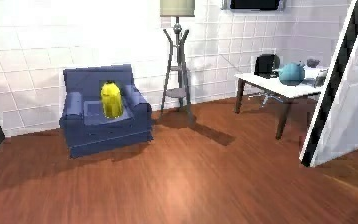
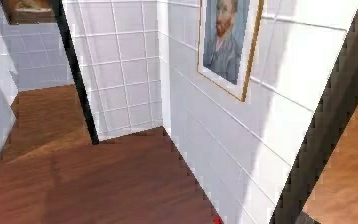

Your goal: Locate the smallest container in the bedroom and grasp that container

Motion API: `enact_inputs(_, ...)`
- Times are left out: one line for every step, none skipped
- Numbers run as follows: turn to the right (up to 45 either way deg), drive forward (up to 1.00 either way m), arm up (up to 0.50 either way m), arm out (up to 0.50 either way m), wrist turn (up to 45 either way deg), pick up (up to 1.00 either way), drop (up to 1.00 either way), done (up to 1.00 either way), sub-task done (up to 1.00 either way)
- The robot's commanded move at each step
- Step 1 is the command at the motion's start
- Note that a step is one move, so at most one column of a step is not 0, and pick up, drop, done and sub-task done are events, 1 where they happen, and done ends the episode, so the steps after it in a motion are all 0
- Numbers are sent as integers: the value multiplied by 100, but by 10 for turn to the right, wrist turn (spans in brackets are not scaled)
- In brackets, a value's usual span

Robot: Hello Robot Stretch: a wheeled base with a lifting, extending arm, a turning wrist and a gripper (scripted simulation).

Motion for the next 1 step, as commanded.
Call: enact_inputs(450,0,0,0,0,0,0,0,0)
